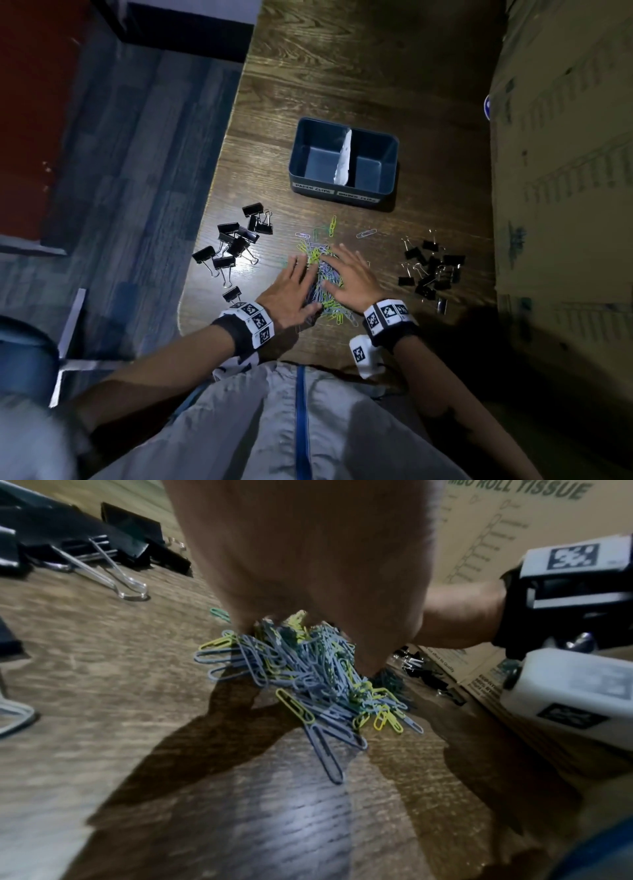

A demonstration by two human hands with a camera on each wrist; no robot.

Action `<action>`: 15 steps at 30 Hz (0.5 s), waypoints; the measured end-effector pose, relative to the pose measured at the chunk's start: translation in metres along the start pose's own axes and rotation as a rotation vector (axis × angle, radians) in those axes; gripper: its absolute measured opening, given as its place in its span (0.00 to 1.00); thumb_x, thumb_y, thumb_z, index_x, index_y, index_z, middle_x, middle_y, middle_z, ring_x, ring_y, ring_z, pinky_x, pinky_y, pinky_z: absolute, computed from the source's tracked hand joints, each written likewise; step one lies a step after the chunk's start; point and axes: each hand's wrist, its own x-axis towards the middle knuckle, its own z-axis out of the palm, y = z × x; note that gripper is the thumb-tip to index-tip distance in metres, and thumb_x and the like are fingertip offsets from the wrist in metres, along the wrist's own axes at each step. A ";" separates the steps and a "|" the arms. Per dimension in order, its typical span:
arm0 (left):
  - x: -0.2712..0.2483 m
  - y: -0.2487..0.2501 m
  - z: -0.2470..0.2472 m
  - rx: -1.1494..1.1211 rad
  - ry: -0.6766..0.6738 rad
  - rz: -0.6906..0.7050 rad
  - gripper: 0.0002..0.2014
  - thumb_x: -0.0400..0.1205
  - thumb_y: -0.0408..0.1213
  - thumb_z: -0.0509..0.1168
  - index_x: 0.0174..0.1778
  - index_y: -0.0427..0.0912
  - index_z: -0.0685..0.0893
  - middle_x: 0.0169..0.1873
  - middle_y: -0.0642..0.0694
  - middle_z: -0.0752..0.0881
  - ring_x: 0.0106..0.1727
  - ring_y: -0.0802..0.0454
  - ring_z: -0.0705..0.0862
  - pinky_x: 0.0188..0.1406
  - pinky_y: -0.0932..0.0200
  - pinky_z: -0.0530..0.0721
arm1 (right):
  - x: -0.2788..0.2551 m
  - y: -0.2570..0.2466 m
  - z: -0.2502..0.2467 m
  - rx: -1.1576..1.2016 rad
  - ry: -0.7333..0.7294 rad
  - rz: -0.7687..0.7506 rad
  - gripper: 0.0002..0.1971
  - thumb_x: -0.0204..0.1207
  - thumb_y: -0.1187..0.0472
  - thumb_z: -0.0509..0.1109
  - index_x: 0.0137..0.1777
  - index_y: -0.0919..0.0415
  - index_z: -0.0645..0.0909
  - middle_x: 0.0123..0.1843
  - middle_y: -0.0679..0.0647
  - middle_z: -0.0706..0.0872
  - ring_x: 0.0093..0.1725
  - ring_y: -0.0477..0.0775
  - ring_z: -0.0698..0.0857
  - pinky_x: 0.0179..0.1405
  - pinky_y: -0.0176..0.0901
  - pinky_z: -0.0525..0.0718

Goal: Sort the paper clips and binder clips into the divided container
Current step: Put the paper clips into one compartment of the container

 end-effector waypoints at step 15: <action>0.067 0.003 -0.059 0.130 0.048 -0.088 0.39 0.84 0.64 0.40 0.83 0.47 0.32 0.82 0.40 0.30 0.83 0.37 0.34 0.81 0.35 0.42 | 0.015 -0.005 -0.011 0.158 -0.055 0.275 0.35 0.88 0.39 0.49 0.89 0.52 0.43 0.88 0.52 0.32 0.87 0.53 0.35 0.80 0.54 0.37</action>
